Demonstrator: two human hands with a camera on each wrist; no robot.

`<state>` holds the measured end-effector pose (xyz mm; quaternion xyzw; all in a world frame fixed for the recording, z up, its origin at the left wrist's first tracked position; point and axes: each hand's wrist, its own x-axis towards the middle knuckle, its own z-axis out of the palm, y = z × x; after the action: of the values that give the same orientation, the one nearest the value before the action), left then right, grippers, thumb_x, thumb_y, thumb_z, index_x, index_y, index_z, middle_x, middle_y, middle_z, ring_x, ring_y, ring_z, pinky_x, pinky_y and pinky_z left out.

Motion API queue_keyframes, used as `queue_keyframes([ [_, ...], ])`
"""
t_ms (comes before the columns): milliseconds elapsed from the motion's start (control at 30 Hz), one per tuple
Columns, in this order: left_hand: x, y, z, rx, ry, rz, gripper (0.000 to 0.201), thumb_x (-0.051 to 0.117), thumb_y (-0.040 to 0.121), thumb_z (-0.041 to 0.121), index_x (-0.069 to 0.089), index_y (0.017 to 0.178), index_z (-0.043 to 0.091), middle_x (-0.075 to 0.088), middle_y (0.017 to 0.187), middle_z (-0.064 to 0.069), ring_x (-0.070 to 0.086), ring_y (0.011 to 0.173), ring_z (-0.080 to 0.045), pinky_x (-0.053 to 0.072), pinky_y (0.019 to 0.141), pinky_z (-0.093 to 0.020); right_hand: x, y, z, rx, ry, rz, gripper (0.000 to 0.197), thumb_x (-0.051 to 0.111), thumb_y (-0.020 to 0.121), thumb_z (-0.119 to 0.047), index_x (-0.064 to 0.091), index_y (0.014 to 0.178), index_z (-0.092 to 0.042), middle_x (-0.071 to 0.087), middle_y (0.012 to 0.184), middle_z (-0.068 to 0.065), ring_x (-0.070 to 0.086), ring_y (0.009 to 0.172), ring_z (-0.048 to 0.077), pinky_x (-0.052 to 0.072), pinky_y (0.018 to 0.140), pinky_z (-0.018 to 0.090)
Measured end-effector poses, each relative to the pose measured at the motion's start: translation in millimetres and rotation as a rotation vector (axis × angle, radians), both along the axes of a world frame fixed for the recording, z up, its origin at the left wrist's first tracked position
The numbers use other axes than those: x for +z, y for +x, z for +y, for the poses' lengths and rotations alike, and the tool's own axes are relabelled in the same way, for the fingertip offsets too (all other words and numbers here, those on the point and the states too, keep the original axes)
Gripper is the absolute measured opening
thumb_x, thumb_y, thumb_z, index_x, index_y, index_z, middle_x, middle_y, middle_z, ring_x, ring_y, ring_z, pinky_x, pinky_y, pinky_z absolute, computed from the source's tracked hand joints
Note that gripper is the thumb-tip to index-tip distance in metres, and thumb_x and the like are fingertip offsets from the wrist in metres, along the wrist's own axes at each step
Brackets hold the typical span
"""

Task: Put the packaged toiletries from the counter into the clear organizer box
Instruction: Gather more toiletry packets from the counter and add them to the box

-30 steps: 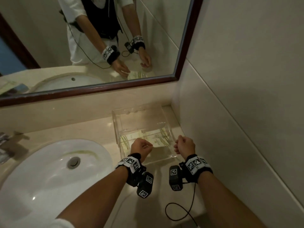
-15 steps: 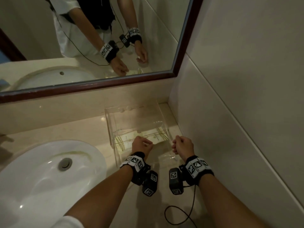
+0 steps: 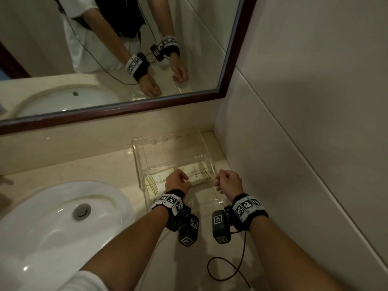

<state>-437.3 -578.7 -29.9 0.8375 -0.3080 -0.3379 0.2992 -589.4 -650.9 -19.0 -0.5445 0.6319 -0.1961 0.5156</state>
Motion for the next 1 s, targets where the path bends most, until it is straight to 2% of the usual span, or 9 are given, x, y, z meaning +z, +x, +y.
queue_keyframes([
  [233, 12, 15, 8, -0.011, -0.074, 0.01, 0.012, 0.069, 0.072, 0.009, 0.058, 0.074, 0.015, 0.052, 0.062, 0.007, 0.055, 0.068, -0.017, 0.043, 0.063, -0.024, 12, 13, 0, 0.05, -0.022, -0.01, 0.036, 0.045, 0.099, -0.025, 0.059, 0.069, -0.012, 0.06, 0.058, 0.004, 0.054, 0.051, 0.017, 0.043, 0.051, 0.026],
  [400, 33, 38, 22, 0.035, -0.123, -0.024, 0.012, 0.069, 0.074, 0.008, 0.059, 0.076, 0.015, 0.057, 0.068, -0.001, 0.054, 0.067, -0.018, 0.04, 0.056, -0.02, 27, 35, 2, 0.132, -0.016, -0.014, 0.032, 0.046, 0.097, -0.026, 0.061, 0.07, -0.016, 0.062, 0.063, 0.002, 0.056, 0.052, 0.014, 0.042, 0.048, 0.024],
  [500, 43, 52, 35, 0.088, -0.151, -0.053, 0.009, 0.067, 0.073, 0.005, 0.062, 0.077, 0.012, 0.053, 0.062, 0.006, 0.053, 0.067, -0.018, 0.039, 0.054, -0.02, 44, 48, 11, 0.2, -0.043, -0.021, 0.031, 0.046, 0.097, -0.022, 0.06, 0.07, -0.017, 0.062, 0.065, 0.003, 0.054, 0.051, 0.012, 0.04, 0.043, 0.018],
  [600, 56, 63, 51, 0.144, -0.162, -0.045, 0.008, 0.061, 0.074, 0.003, 0.064, 0.08, 0.007, 0.051, 0.062, 0.009, 0.051, 0.067, -0.018, 0.037, 0.054, -0.02, 59, 62, 19, 0.263, -0.071, 0.008, 0.031, 0.044, 0.097, -0.022, 0.058, 0.07, -0.015, 0.062, 0.064, 0.003, 0.055, 0.052, 0.012, 0.039, 0.044, 0.018],
  [733, 72, 82, 76, 0.138, -0.174, -0.057, 0.01, 0.064, 0.074, 0.005, 0.061, 0.076, 0.014, 0.055, 0.065, 0.002, 0.054, 0.068, -0.019, 0.038, 0.061, -0.022, 70, 82, 34, 0.344, -0.134, 0.03, 0.029, 0.046, 0.096, -0.022, 0.061, 0.073, -0.012, 0.063, 0.062, 0.002, 0.056, 0.051, 0.013, 0.039, 0.043, 0.017],
  [833, 78, 97, 98, 0.15, -0.206, -0.056, 0.012, 0.065, 0.073, 0.006, 0.059, 0.073, 0.017, 0.057, 0.067, 0.0, 0.054, 0.066, -0.018, 0.039, 0.053, -0.019, 79, 99, 50, 0.442, -0.217, 0.063, 0.026, 0.047, 0.096, -0.02, 0.063, 0.081, -0.006, 0.064, 0.065, 0.006, 0.056, 0.05, 0.012, 0.039, 0.039, 0.013],
  [1000, 91, 132, 144, 0.163, -0.181, -0.123, 0.023, 0.061, 0.073, 0.008, 0.05, 0.061, 0.024, 0.051, 0.06, 0.008, 0.049, 0.057, -0.011, 0.032, 0.046, -0.018, 89, 139, 80, 0.546, -0.295, 0.109, 0.025, 0.05, 0.093, -0.022, 0.066, 0.08, -0.007, 0.068, 0.068, 0.007, 0.06, 0.051, 0.014, 0.043, 0.048, 0.02],
])
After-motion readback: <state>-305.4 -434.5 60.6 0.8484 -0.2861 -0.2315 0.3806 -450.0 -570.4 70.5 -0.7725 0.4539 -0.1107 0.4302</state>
